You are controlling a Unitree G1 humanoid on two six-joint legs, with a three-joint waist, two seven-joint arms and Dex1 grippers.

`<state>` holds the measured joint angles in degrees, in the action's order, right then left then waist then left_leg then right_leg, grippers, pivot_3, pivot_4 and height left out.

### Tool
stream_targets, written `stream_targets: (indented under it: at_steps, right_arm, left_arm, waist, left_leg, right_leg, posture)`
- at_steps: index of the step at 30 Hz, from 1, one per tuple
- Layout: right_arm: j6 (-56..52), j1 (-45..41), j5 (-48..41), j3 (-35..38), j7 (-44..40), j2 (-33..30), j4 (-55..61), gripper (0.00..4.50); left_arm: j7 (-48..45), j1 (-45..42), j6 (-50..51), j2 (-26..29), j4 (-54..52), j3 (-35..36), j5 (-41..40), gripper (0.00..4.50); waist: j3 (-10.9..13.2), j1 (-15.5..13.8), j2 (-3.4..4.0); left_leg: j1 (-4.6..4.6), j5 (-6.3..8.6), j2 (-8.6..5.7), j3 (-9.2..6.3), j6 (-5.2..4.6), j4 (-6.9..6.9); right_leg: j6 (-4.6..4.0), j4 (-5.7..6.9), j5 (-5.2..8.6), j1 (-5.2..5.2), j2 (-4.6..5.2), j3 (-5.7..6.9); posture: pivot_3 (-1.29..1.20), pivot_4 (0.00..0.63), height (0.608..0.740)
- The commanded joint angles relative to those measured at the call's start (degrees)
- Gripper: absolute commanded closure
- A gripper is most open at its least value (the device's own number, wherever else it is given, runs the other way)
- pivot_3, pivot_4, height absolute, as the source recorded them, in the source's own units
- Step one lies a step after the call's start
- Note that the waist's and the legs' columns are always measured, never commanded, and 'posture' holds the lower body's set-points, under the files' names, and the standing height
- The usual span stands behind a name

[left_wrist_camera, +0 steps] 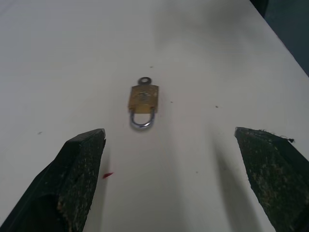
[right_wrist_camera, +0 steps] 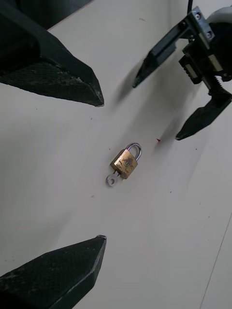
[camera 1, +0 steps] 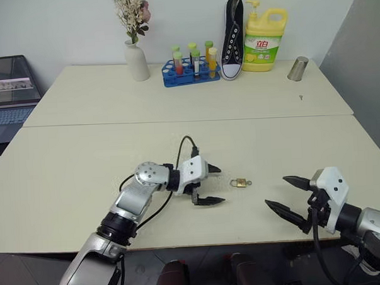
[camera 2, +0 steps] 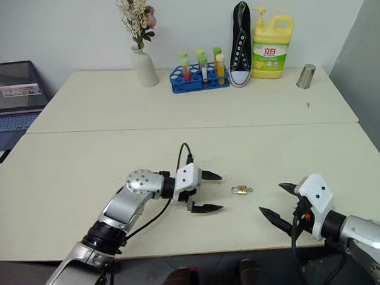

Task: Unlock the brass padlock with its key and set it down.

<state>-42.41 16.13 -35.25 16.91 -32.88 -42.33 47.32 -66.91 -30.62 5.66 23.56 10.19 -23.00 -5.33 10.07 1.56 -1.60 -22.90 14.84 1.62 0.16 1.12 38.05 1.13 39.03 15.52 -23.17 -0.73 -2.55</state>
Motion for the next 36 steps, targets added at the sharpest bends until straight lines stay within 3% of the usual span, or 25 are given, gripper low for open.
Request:
stream_targets:
  at_steps: [1, 12, 21, 24, 33, 36]
  right_arm:
    - [-1.94, -0.62, -1.9, 1.77, 1.61, -0.41, 3.27, 0.02]
    - [-5.01, 1.63, -3.85, 3.01, 4.89, -0.05, 7.19, 0.02]
    - [-4.86, 4.02, -3.89, 3.1, 4.49, -1.18, 9.06, 0.02]
    - [-4.56, 4.28, -3.75, 3.04, 4.48, -1.28, 9.41, 0.0]
    - [-3.52, 4.91, -3.42, 2.71, 4.17, -1.39, 10.0, 0.0]
    - [-2.19, 4.87, -3.73, 2.87, 3.34, -1.32, 10.16, 0.0]
  left_arm:
    - [0.67, -2.35, -0.48, -2.11, 1.93, -1.01, 1.32, 0.0]
    - [5.61, -9.91, 0.25, -12.09, 17.02, -3.1, 7.08, 0.0]
    - [4.96, -11.5, 1.02, -13.42, 19.68, -3.4, 8.84, 0.0]
    - [5.09, -11.71, 1.9, -13.52, 20.22, -3.9, 9.66, 0.57]
    - [6.94, -12.31, 1.06, -13.43, 22.22, -5.44, 11.88, 3.5]
    - [6.8, -12.28, 0.29, -13.06, 22.6, -5.61, 12.23, 3.53]
  waist:
    - [0.0, -0.03, -0.01]
    - [-0.02, -0.08, -0.04]
    - [-0.04, -0.07, -0.06]
    - [-0.04, -0.06, -0.06]
    - [-0.09, -0.07, -0.08]
    - [-0.19, -0.06, -0.1]
  left_leg:
    - [-0.01, 0.0, -0.01, -0.02, 0.0, 0.0]
    - [-0.05, 0.0, -0.08, 0.0, 0.0, 0.02]
    - [-0.03, 0.0, -0.08, -0.01, 0.0, 0.02]
    - [-0.03, 0.0, -0.08, 0.0, 0.0, 0.03]
    - [0.0, 0.0, -0.08, -0.02, -0.01, 0.03]
    - [0.01, 0.0, -0.08, 0.0, -0.01, 0.03]
  right_leg:
    - [0.0, 0.0, 0.0, 0.0, 0.0, 0.01]
    - [0.03, -0.03, -0.01, 0.0, -0.01, 0.01]
    - [0.04, -0.02, -0.02, 0.01, -0.02, 0.02]
    - [0.05, -0.02, -0.02, 0.02, -0.02, 0.02]
    - [0.06, -0.02, -0.03, 0.05, -0.02, 0.02]
    - [0.07, -0.02, -0.04, 0.06, -0.02, 0.02]
  posture:
    - [0.0, 0.15, 0.74]
    - [0.0, 0.15, 0.74]
    - [0.0, 0.15, 0.74]
    - [0.0, 0.15, 0.74]
    - [0.0, 0.15, 0.74]
    - [0.0, 0.15, 0.74]
